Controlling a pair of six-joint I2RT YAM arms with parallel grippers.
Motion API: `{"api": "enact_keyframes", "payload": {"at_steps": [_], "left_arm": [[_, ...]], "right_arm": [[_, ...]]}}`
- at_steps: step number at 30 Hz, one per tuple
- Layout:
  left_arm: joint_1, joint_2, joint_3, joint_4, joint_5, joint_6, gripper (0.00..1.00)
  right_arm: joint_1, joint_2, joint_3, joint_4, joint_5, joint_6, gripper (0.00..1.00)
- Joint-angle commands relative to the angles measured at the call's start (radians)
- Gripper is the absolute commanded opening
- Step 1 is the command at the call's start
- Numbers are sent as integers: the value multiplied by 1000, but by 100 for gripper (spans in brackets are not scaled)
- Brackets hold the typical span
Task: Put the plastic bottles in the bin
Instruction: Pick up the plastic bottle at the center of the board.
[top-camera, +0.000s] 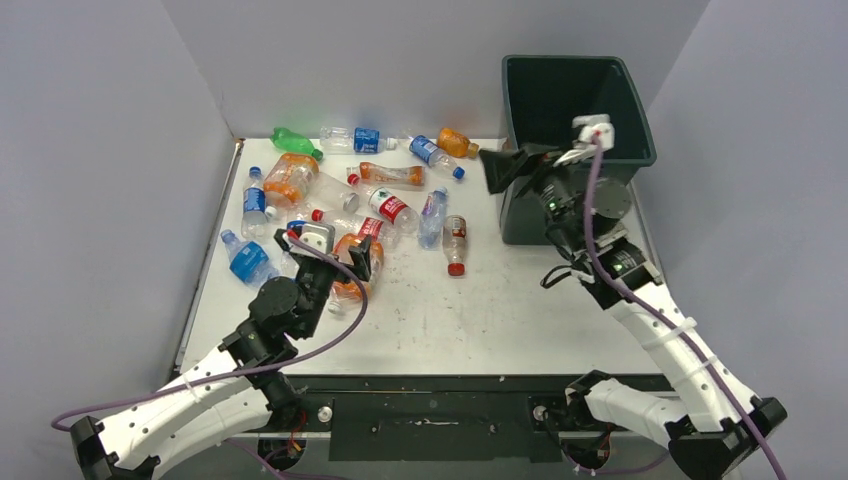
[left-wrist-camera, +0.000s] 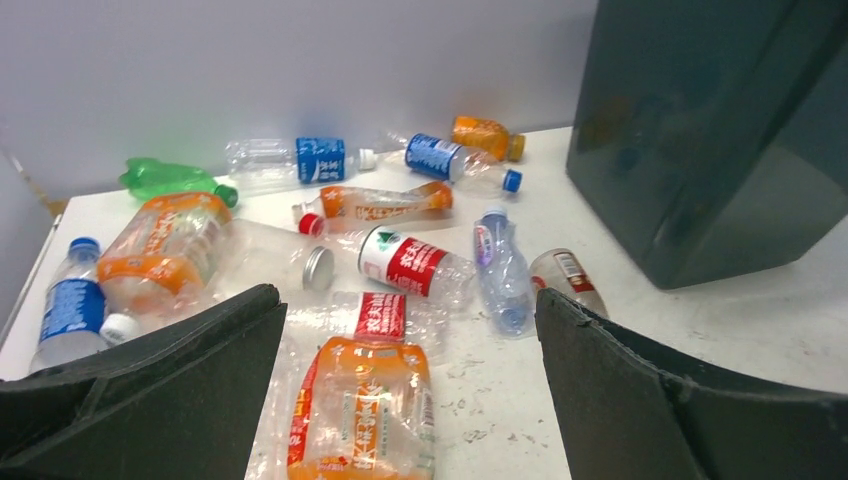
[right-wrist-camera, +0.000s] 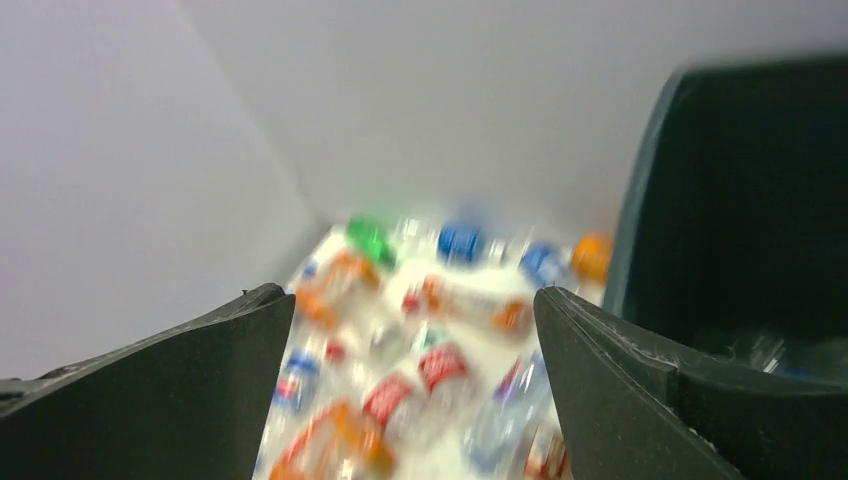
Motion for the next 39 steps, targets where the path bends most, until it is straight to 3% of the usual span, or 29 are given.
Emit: {"api": "enact_keyframes", "payload": {"at_steps": [1, 6, 11, 16, 26, 33, 39], "left_arm": [[-3, 16, 58, -33, -110, 18, 96], [-1, 50, 85, -77, -91, -14, 96], [-1, 121, 109, -120, 3, -16, 96], [-1, 162, 113, -124, 38, -14, 96], [-3, 200, 107, -114, 106, -16, 96], [-7, 185, 103, -110, 116, -16, 96], [-10, 165, 103, -112, 109, -16, 96]], "right_arm": [[48, 29, -173, -97, -264, 111, 93], [116, -45, -467, 113, -182, 194, 90], [136, 9, -567, 76, 1, 201, 90], [136, 104, -655, 186, 122, 229, 93], [158, 403, -571, 325, 186, 225, 98], [167, 560, -477, 325, 217, 184, 91], [169, 671, -436, 331, 235, 156, 78]]}}
